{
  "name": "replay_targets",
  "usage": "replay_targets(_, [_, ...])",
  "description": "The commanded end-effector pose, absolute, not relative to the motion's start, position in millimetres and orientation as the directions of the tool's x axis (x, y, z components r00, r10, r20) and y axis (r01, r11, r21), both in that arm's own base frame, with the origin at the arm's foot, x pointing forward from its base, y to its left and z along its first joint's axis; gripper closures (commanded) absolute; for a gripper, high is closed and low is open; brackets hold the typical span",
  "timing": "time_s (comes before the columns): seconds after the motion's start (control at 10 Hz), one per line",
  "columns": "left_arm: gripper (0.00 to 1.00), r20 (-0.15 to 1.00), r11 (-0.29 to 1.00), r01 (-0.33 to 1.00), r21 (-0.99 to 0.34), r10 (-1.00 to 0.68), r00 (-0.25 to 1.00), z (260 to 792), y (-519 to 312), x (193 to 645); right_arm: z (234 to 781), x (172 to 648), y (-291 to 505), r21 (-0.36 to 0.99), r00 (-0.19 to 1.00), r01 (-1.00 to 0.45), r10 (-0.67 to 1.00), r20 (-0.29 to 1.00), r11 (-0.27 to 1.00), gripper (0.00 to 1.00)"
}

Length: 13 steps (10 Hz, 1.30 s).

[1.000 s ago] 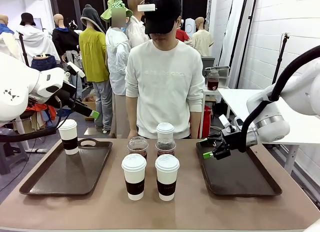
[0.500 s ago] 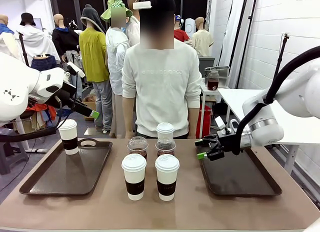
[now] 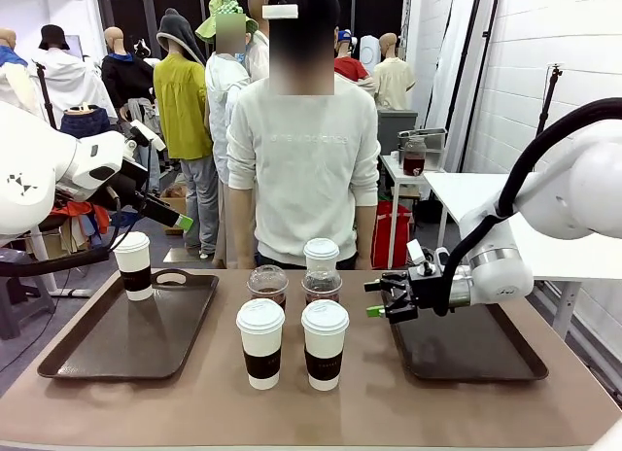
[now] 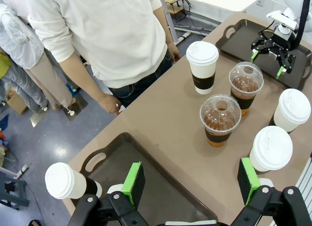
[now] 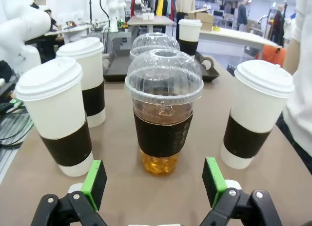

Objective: Distribute the coffee onto the tray.
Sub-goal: Pick up one iced Americano and place it on the right Handle tray.

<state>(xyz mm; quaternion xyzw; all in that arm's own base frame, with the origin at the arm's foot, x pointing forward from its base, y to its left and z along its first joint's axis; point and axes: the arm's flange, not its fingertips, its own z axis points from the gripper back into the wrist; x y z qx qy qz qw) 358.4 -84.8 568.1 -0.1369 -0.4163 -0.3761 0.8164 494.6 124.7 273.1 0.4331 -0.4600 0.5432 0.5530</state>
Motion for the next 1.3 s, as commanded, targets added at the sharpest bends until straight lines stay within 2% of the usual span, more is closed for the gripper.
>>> replay_targets(0.0, [0.0,0.78,0.677,0.732,0.084,-0.502,0.375,567.9,-84.1,357.4,260.8,505.0,139.3,-0.03,-0.024,-0.999,0.138,0.99,0.038,0.0])
replay_targets(0.3, [0.0,0.78,0.677,0.732,0.084,-0.502,0.375,567.9,-84.1,357.4,251.8,514.9,152.6,-0.041,-0.035,-0.998,0.112,0.993,0.051,0.0])
replay_targets(1.2, [0.0,0.78,0.677,0.732,0.084,-0.502,0.375,567.9,-84.1,357.4,233.0,531.6,193.6,0.014,0.01,-0.999,0.107,0.994,-0.031,0.0])
